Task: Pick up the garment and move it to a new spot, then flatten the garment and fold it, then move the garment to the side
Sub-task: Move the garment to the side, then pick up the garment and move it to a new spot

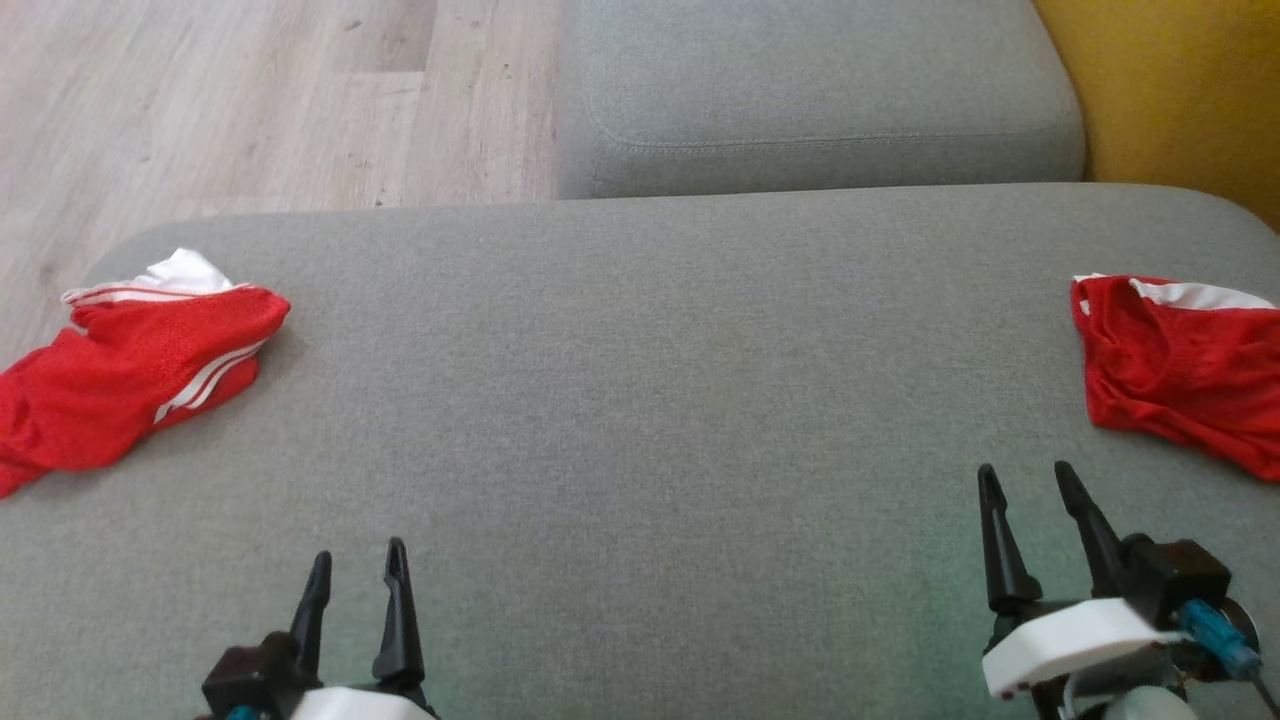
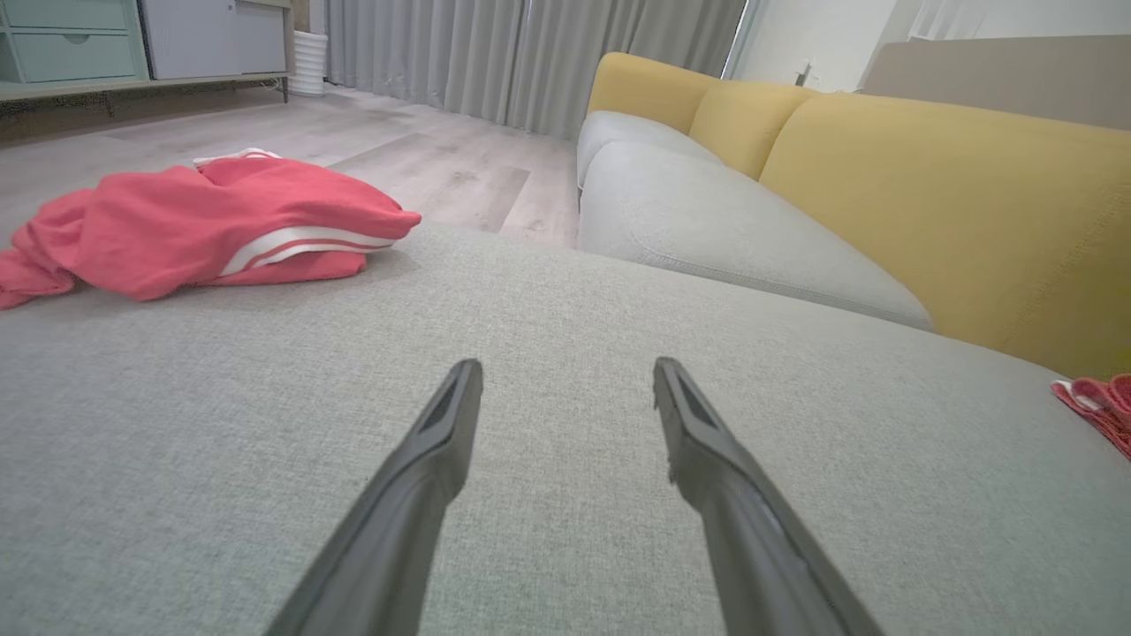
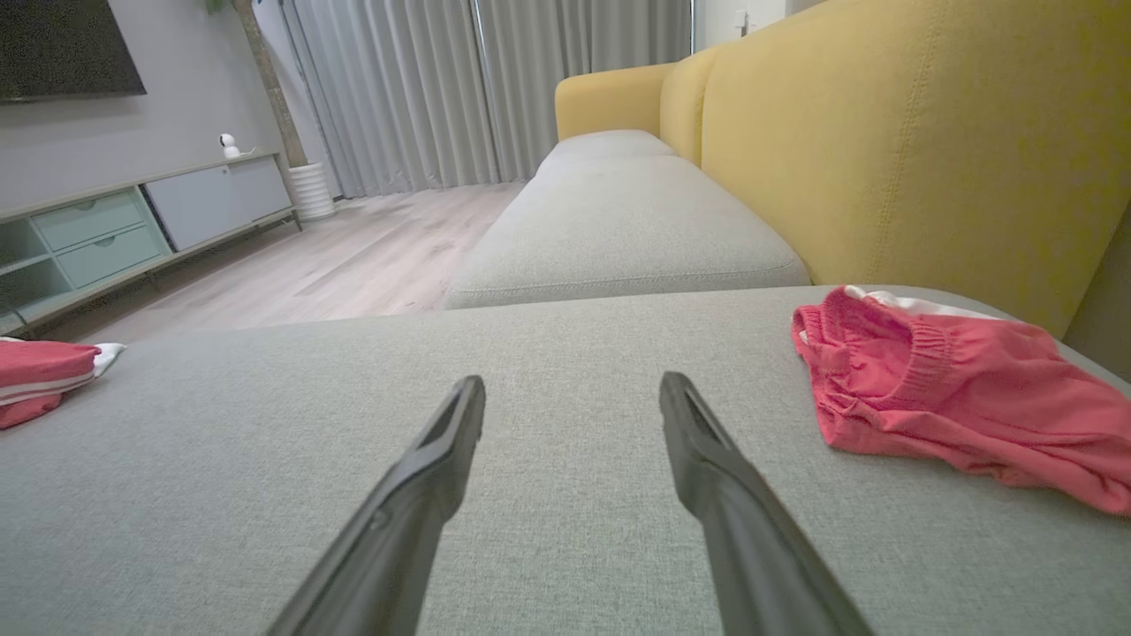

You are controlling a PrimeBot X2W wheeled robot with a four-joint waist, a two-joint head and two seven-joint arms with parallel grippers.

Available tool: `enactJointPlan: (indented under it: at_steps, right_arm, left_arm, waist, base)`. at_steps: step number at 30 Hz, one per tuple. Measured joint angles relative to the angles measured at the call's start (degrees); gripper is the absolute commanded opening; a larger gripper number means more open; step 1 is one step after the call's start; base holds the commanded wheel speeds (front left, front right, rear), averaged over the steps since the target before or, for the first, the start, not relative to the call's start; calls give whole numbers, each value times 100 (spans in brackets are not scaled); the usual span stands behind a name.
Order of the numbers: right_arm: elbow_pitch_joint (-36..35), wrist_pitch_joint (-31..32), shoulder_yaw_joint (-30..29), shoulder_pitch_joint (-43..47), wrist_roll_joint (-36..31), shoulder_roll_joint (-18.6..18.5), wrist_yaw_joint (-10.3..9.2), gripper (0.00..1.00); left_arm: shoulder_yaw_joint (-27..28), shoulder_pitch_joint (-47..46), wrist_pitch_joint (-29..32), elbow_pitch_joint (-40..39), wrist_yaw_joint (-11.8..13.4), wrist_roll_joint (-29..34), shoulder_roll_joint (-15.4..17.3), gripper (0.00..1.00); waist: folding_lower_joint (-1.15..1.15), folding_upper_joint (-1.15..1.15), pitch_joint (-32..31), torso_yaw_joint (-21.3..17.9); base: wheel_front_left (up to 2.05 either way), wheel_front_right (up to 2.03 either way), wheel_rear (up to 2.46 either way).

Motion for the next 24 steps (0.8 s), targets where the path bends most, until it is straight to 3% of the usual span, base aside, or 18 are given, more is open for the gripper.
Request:
enactJointPlan:
  at_steps: [15, 24]
  right_arm:
    - [-258, 129, 103, 103, -63, 4, 0, 100]
    - [-296, 123, 96, 220, 12, 9, 0, 100]
  left_arm:
    - [-138, 16, 80, 125, -53, -49, -7, 100]
    - [-193, -89, 83, 44, -87, -25, 41, 100]
  waist:
    - [1, 0, -12, 87]
    - [0, 0, -12, 891]
  base:
    - [0, 0, 0]
    - [0, 0, 0]
